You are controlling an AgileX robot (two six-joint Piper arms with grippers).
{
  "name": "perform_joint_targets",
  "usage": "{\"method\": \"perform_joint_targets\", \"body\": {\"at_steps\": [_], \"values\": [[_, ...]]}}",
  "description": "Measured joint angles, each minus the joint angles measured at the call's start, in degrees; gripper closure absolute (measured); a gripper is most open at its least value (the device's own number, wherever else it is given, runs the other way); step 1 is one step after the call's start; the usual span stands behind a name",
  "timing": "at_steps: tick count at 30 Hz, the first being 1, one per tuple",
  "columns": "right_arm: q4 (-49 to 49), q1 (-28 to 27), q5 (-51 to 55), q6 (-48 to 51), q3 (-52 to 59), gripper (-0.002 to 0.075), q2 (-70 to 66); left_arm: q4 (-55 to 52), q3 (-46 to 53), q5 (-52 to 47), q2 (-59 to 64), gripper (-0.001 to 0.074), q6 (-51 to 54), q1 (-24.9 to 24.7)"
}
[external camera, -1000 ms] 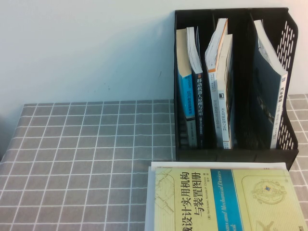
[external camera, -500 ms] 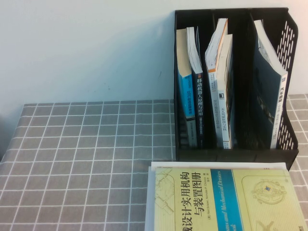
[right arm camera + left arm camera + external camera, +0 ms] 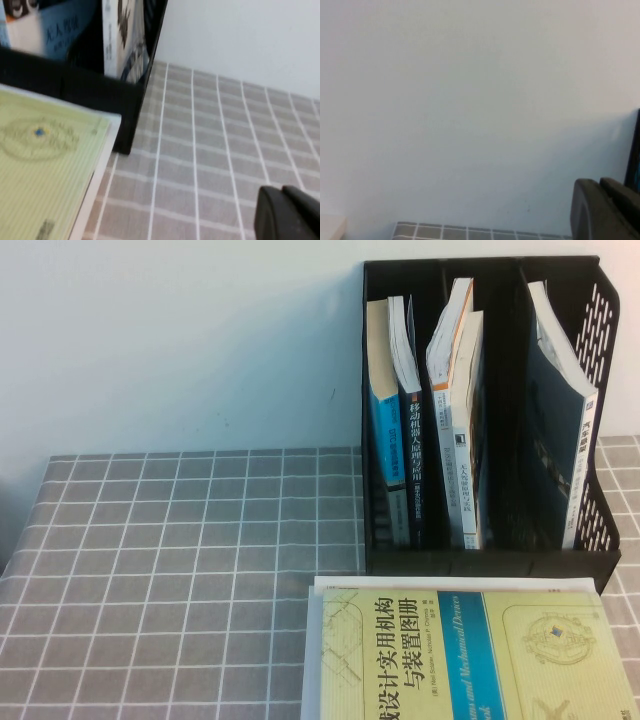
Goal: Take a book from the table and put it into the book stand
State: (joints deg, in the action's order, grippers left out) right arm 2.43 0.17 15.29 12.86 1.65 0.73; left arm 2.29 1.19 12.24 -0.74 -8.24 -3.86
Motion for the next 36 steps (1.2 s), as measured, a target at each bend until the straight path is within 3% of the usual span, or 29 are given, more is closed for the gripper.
{"method": "perform_joint_targets", "body": {"at_steps": [7, 11, 17, 19, 23, 28, 32, 36], "values": [[0.26, 0.0, -22.14, -0.64, 0.0, 0.0729, 0.0, 0.39, 0.0, 1.94, 0.0, 0.0736, -5.58, 0.0], [0.26, 0.0, -31.89, -8.78, 0.0, 0.0729, 0.0, 0.39, 0.0, 4.31, 0.0, 0.0736, -7.07, 0.0], [-1.41, 0.0, -37.16, -9.63, 0.0, 0.0729, 0.0, 0.39, -10.94, -10.16, 0.0, 0.0736, -7.3, 0.0], [-1.39, 0.0, -31.4, -10.39, -1.51, 0.0729, 0.08, 0.39, -15.57, -18.14, 1.12, 0.0736, -7.1, 0.0], [-1.44, 0.0, -9.83, -10.94, -9.28, 0.0729, 0.08, 0.39, -22.34, -29.57, 7.18, 0.0736, -6.01, 0.0], [-5.61, 0.0, 10.74, -12.43, -21.3, 0.0729, -4.1, 3.47, -22.83, -30.86, 13.27, 0.0736, -8.22, 0.0], [-8.13, 0.0, 20.66, -11.77, -28.13, 0.0729, -13.42, 15.69, -23.16, -34.5, 18.87, 0.0736, -8.17, -0.11], [-13.4, 0.0, 24.99, -6.0, -31.87, 0.0729, -24.9, 32.71, -26.89, -42.66, 26.88, 0.0736, 4.45, -1.34]]}}
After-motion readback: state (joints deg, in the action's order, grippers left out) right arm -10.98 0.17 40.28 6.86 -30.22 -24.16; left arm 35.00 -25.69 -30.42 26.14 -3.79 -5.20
